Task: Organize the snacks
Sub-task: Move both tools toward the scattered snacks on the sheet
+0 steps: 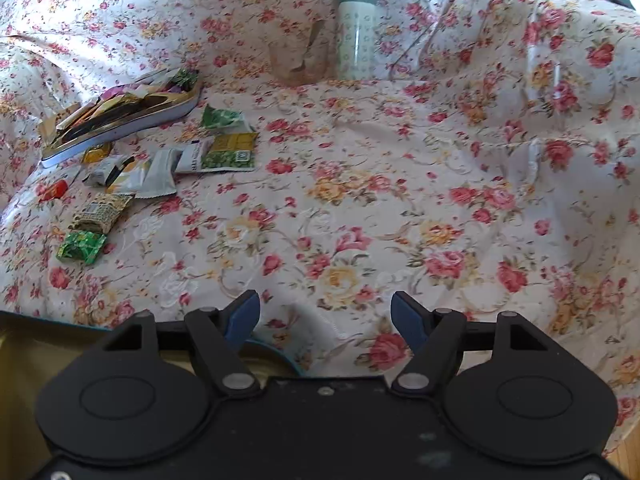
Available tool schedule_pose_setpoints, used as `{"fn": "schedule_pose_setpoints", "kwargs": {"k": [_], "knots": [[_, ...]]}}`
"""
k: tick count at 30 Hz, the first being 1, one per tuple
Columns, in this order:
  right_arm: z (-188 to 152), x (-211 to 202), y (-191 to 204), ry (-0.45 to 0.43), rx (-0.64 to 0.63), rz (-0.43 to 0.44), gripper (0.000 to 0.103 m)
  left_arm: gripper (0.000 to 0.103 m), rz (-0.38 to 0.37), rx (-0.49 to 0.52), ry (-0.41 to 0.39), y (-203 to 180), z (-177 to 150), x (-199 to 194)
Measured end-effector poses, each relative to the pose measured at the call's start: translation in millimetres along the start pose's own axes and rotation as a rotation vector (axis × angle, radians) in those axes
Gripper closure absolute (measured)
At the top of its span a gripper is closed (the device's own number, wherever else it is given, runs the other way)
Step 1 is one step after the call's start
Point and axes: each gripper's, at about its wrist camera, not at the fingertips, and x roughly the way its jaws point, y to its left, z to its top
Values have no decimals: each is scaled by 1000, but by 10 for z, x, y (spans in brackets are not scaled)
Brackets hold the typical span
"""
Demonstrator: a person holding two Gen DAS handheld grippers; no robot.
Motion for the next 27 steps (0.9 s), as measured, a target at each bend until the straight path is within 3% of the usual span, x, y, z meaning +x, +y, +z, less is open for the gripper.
{"fn": "schedule_pose_setpoints", "kwargs": {"k": [12, 22, 27], "knots": [[30, 115, 31, -11, -26, -16, 27, 40, -1, -61, 31, -49, -74, 90], [129, 126, -173, -2, -3, -50, 27, 40, -1, -3, 56, -191, -56, 118], [314, -31, -196, -63, -44, -73, 27, 40, 87, 22, 0, -151, 89, -3]]}}
